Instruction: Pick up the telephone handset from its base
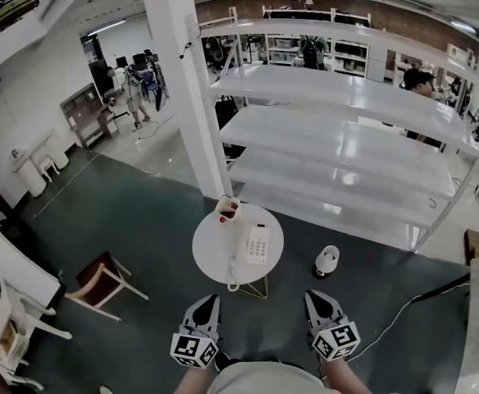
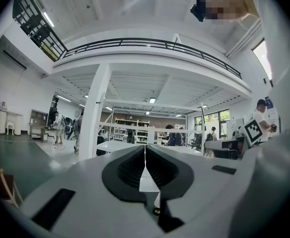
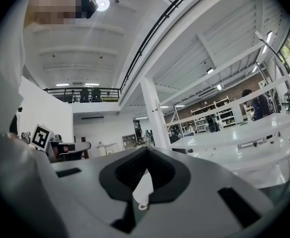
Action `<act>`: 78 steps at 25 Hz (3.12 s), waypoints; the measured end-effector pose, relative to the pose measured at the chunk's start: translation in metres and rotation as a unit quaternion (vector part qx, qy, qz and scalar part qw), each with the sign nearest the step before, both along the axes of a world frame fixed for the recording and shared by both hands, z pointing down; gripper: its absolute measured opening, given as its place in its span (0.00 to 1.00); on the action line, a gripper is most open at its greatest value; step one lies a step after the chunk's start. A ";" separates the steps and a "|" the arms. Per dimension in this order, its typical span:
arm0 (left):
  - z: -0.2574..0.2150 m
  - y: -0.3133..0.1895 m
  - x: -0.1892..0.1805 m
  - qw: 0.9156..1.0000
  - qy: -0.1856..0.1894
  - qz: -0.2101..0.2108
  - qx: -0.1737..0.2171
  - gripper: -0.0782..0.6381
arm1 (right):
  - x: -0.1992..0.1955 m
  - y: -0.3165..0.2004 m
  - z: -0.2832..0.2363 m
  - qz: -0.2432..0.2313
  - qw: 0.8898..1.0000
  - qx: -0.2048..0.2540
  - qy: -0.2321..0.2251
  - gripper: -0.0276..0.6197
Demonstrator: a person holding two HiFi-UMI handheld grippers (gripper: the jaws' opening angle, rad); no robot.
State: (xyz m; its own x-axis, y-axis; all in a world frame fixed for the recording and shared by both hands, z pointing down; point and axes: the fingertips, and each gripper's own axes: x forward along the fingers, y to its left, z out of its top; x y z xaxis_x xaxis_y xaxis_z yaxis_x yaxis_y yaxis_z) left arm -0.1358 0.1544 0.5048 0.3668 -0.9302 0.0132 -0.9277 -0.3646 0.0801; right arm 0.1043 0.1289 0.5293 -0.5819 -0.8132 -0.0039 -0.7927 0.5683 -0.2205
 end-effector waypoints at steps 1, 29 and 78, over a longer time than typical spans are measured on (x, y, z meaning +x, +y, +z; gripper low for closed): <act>0.000 0.000 0.001 1.000 0.000 0.000 -0.001 0.14 | 0.001 0.000 0.000 0.000 1.000 -0.001 0.000 0.05; 0.016 -0.130 -0.012 0.999 -0.017 0.032 0.000 0.14 | -0.021 -0.118 0.002 0.030 1.000 0.002 0.009 0.05; 0.035 -0.349 -0.023 0.999 -0.035 0.030 -0.016 0.14 | -0.034 -0.318 0.001 0.059 0.998 -0.018 0.009 0.05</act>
State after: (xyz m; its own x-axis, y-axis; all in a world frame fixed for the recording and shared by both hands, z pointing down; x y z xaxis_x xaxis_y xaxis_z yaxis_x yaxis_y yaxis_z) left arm -0.1583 -0.1946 0.5403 0.4181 -0.9057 0.0697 -0.9084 -0.4172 0.0284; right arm 0.0707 -0.1896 0.5303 -0.4826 -0.8751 0.0364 -0.8574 0.4635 -0.2237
